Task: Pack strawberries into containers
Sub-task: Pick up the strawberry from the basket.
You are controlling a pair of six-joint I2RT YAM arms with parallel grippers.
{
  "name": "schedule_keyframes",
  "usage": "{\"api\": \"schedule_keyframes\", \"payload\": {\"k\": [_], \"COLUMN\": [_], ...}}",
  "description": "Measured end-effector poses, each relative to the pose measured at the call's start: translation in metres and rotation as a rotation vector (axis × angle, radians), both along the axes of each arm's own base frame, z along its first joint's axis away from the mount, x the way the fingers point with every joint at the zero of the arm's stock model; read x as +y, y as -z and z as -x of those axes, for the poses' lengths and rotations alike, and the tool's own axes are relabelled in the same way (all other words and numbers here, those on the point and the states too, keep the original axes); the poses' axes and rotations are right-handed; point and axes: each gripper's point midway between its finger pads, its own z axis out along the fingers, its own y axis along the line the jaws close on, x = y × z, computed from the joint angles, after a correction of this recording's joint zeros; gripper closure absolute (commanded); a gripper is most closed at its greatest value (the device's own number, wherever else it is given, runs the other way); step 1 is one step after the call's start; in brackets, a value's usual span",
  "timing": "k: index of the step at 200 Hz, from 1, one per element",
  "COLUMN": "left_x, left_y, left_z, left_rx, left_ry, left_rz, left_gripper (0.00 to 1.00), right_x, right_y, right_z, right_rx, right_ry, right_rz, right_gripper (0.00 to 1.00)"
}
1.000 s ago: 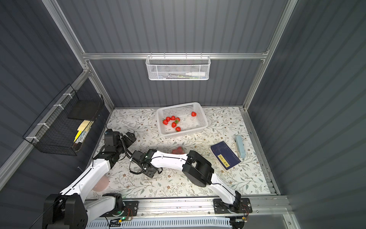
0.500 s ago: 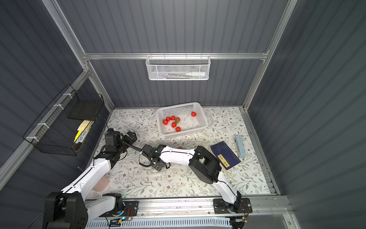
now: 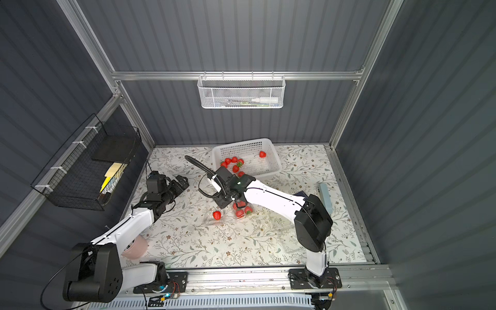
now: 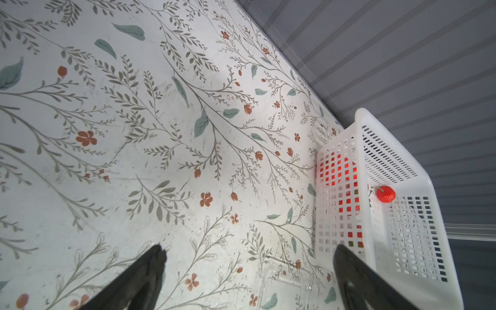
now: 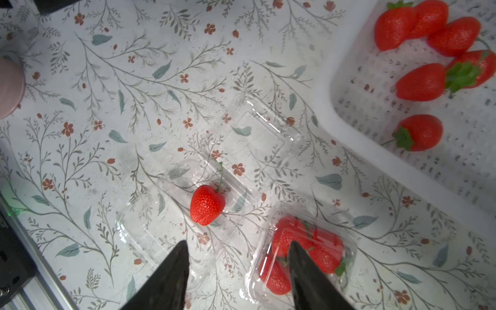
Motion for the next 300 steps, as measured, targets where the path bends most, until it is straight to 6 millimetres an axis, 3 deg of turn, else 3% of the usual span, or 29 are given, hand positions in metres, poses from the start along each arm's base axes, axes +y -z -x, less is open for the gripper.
{"api": "schedule_keyframes", "payload": {"k": [27, 54, 72, 93, 111, 142, 168, 213, 239, 276, 300], "left_x": [-0.003, -0.005, -0.007, -0.009, -0.011, -0.011, -0.011, -0.011, -0.011, -0.012, -0.013], "left_y": [0.002, 0.005, 0.008, 0.006, -0.002, -0.011, -0.015, -0.021, -0.013, 0.001, 0.001], "left_z": [-0.007, -0.012, -0.014, -0.018, -0.022, -0.027, -0.030, -0.034, -0.036, -0.041, -0.045], "left_rx": [-0.005, -0.001, 0.001, -0.014, -0.047, -0.087, -0.106, -0.138, -0.121, -0.086, -0.086], "left_ry": [0.012, 0.027, 0.037, 0.054, 0.062, 0.062, 0.062, 0.061, 0.060, 0.060, 0.063], "left_rz": [0.003, 0.000, -0.001, -0.002, -0.001, -0.001, 0.000, 0.002, 0.001, -0.002, 0.000], "left_gripper": [0.01, 0.02, 0.02, 0.02, 0.03, 0.03, 0.04, 0.04, 0.04, 0.04, 0.05], "right_x": [-0.026, -0.050, -0.065, -0.074, -0.074, -0.070, -0.064, -0.052, -0.053, -0.056, -0.057], "right_y": [-0.013, -0.046, -0.056, -0.043, -0.010, 0.056, 0.084, 0.080, 0.084, 0.104, 0.115], "right_z": [-0.046, -0.121, -0.169, -0.214, -0.241, -0.255, -0.260, -0.288, -0.303, -0.306, -0.305], "right_rx": [-0.018, -0.088, -0.123, -0.135, -0.117, -0.065, -0.059, -0.158, -0.208, -0.204, -0.188], "right_ry": [0.096, 0.228, 0.301, 0.352, 0.363, 0.349, 0.326, 0.321, 0.347, 0.362, 0.362], "right_rz": [-0.022, -0.096, -0.127, -0.132, -0.109, -0.050, -0.036, -0.077, -0.074, -0.044, -0.034], "right_gripper": [0.41, 0.36, 0.33, 0.32, 0.32, 0.30, 0.30, 0.28, 0.28, 0.29, 0.36]}}
